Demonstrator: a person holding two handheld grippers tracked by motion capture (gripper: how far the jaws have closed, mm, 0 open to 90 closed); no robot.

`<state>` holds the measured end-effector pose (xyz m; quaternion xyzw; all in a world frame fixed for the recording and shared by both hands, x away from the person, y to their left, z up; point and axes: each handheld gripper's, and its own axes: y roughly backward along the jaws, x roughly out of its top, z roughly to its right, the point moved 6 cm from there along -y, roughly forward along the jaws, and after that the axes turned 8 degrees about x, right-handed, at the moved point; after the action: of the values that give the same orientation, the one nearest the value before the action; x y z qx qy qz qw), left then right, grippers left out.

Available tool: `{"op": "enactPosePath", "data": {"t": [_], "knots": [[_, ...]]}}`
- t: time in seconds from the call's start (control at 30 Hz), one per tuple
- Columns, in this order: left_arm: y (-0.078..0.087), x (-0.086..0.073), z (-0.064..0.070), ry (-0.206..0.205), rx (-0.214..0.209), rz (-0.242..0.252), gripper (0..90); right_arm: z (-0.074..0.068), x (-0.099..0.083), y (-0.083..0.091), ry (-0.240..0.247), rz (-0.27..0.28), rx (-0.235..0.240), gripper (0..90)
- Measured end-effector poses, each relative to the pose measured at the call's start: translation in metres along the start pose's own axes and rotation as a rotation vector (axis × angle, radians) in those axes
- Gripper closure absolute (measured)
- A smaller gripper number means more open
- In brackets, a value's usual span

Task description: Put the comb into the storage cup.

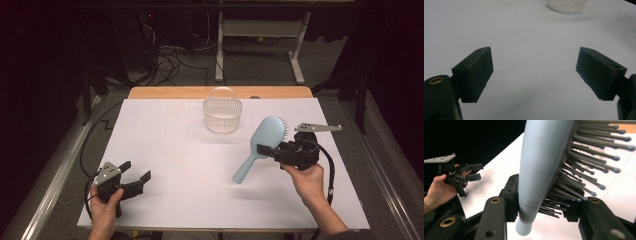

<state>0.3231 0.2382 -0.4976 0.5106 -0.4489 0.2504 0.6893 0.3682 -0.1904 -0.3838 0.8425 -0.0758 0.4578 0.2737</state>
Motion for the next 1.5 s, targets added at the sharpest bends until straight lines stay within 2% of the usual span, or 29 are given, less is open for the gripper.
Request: {"op": "enactPosePath", "data": {"t": [0.2,0.5,0.8,1.07,1.5], "knots": [[0.001,0.001,0.002,-0.012,-0.004,0.01,15.3,-0.004,0.004,-0.004,0.024,-0.014,0.001,56.9],[0.0,0.0,0.002,-0.017,0.004,0.006,15.3,0.002,0.011,-0.006,0.014,-0.019,-0.015,56.8],[0.0,-0.001,0.001,-0.012,0.001,0.001,15.3,0.002,0.022,-0.007,0.027,-0.033,-0.03,56.7],[0.0,-0.001,0.0,-0.017,0.018,0.005,15.2,0.001,0.038,-0.01,0.049,-0.033,-0.039,56.7],[0.0,-0.001,0.001,-0.019,0.013,0.003,15.2,0.006,0.06,-0.017,0.05,-0.027,-0.066,56.7]]}}
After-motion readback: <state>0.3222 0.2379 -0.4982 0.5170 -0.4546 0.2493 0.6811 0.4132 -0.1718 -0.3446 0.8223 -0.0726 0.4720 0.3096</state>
